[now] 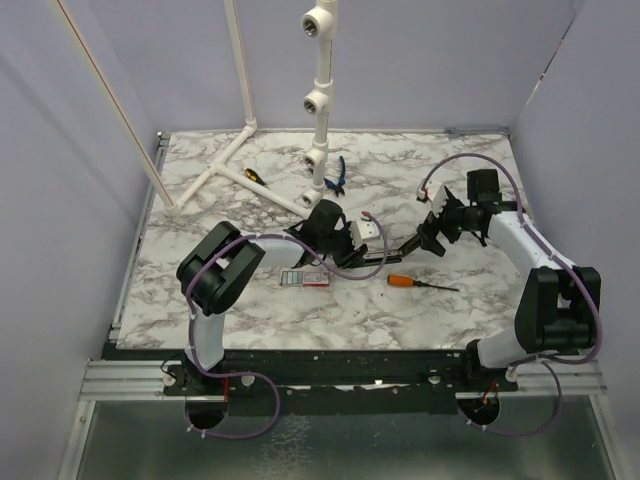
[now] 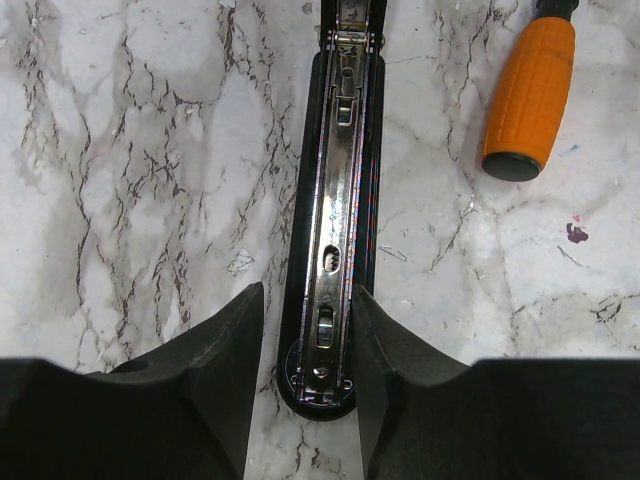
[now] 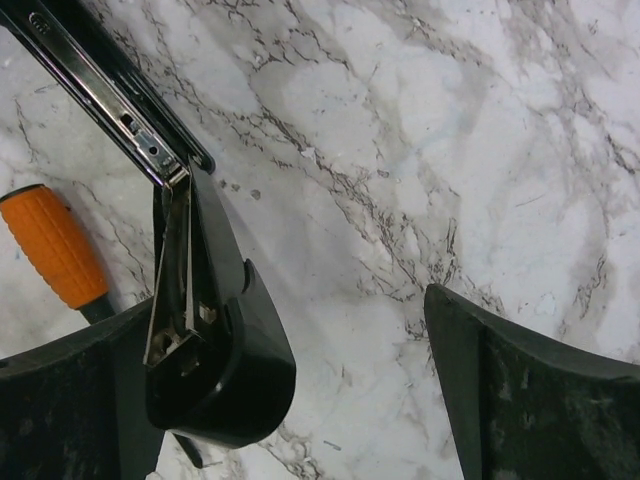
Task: Load the staples into the stapler
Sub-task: Open the stapler at the center of the board.
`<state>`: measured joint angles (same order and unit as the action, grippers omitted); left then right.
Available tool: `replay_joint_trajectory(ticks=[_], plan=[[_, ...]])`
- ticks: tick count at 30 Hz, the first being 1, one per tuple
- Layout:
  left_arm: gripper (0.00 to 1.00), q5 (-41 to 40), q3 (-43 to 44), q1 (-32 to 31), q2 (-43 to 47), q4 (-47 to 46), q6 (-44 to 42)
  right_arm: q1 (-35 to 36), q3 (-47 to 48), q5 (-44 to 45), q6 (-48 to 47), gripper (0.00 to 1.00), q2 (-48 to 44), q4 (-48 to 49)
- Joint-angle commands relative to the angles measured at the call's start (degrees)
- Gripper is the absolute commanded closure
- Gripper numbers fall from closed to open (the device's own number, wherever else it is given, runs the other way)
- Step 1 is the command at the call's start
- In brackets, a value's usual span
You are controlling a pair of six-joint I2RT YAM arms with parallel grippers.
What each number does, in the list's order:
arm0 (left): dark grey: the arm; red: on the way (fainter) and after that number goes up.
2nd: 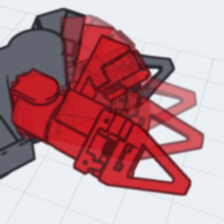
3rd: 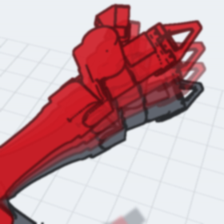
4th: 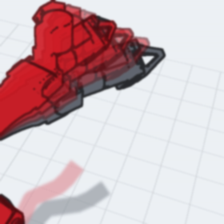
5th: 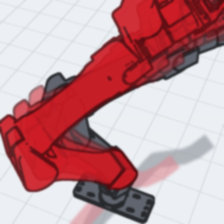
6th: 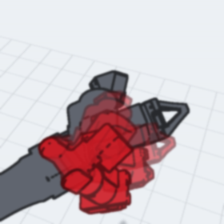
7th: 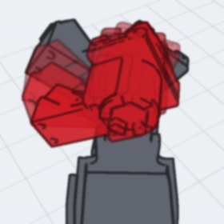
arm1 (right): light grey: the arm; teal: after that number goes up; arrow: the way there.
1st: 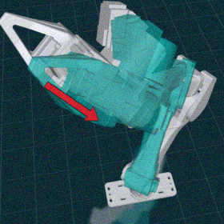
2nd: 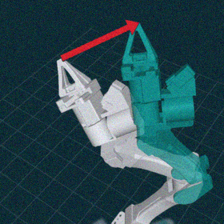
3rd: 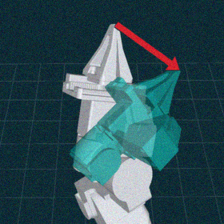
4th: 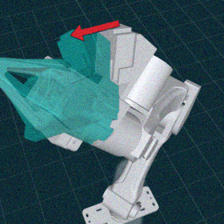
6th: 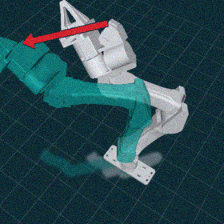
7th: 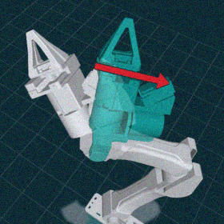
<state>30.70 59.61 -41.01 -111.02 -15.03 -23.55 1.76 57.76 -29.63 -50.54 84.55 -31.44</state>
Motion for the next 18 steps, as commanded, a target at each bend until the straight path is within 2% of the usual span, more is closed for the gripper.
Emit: replay_joint_trajectory(ticks=[1, 11, 18], plan=[[0.6, -1.29, -1.89, -0.29, -1.08, -1.2, -0.01, -1.45, -1.17, -5.07, -4.31, 0.0, 1.7, -2.08], [0.63, -1.76, -2.89, -0.29, -1.04, -1.91, 0.43, -5.1, 0.74, -12.58, -4.78, 0.0, 4.3, -6.11], [0.64, -2.42, -2.7, -0.38, -0.95, -2.11, 0.96, -5.01, 0.83, -19.36, 4.63, 0.0, -1.31, -5.56]])
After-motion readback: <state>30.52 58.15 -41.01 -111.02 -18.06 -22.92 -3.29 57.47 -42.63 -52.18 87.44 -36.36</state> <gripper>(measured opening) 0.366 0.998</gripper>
